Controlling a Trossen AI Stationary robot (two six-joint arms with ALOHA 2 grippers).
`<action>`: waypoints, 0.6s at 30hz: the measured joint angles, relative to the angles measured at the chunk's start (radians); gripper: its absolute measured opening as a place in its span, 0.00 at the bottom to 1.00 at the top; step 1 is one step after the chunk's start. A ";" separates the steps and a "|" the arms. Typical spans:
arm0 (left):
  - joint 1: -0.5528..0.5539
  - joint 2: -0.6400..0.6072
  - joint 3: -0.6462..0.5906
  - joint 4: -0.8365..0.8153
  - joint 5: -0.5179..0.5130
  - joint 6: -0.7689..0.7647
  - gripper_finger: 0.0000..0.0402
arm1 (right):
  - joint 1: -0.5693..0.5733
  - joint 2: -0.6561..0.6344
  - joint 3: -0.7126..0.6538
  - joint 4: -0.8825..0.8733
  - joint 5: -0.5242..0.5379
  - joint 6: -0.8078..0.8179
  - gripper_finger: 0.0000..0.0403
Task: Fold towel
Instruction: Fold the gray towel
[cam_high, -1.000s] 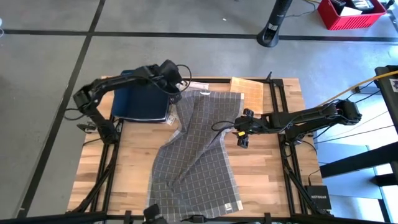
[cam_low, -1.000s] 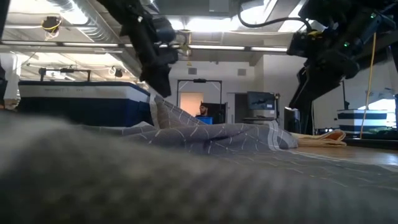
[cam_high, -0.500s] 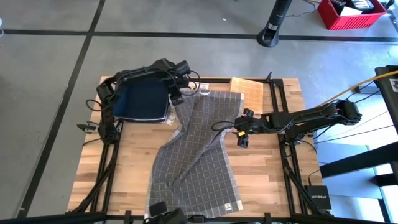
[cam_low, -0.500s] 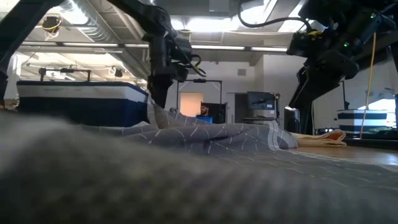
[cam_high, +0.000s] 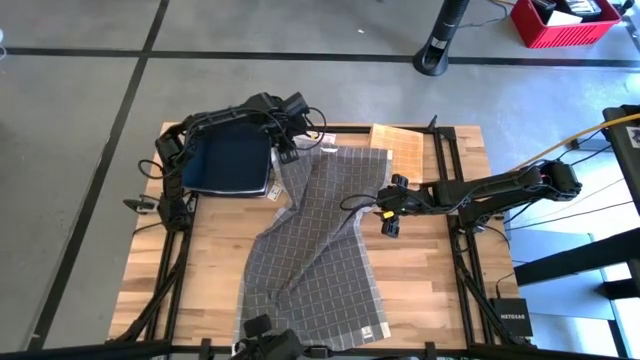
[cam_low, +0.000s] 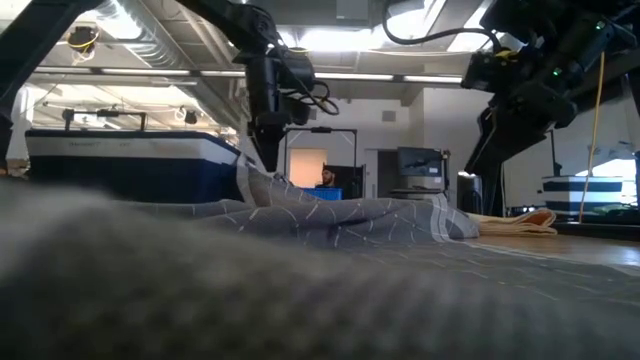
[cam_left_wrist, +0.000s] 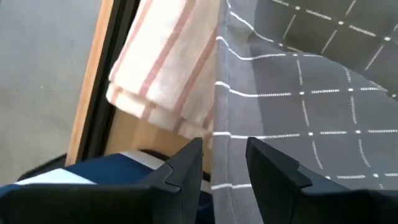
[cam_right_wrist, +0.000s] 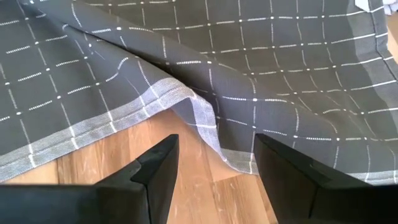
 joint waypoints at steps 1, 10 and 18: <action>0.003 0.000 0.000 -0.003 0.005 -0.003 0.29 | 0.000 0.000 0.000 0.000 0.000 0.001 0.52; 0.038 0.003 -0.057 -0.016 0.084 -0.027 0.29 | 0.000 0.000 0.000 0.000 -0.001 0.001 0.52; 0.029 0.006 -0.062 -0.025 0.216 0.009 0.21 | 0.000 0.000 0.000 0.002 -0.001 -0.011 0.52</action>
